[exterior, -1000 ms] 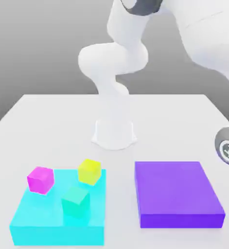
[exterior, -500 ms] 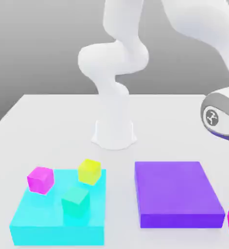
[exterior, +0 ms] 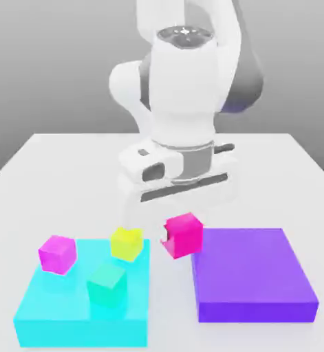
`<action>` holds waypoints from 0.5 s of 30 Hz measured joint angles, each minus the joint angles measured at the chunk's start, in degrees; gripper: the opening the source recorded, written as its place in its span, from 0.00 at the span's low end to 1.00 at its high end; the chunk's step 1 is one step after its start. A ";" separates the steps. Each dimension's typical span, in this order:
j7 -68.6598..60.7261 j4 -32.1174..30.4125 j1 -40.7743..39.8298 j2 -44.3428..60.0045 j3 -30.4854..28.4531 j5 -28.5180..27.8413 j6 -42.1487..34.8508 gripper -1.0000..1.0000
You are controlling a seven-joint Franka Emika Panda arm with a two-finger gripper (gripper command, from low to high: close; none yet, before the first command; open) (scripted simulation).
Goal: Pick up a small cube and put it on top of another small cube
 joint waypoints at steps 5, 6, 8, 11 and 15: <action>9.05 -8.92 -7.10 -10.44 -1.32 -1.91 -1.45 0.00; 10.86 -10.71 -8.62 -12.54 -1.51 -2.31 -1.74 0.00; 12.23 -12.63 -9.95 -11.72 -1.60 -2.52 0.98 0.00; 12.52 -14.19 -10.28 -6.46 -1.78 -2.51 7.79 0.00; 12.50 -14.97 -10.24 -2.84 -1.92 -2.49 12.20 1.00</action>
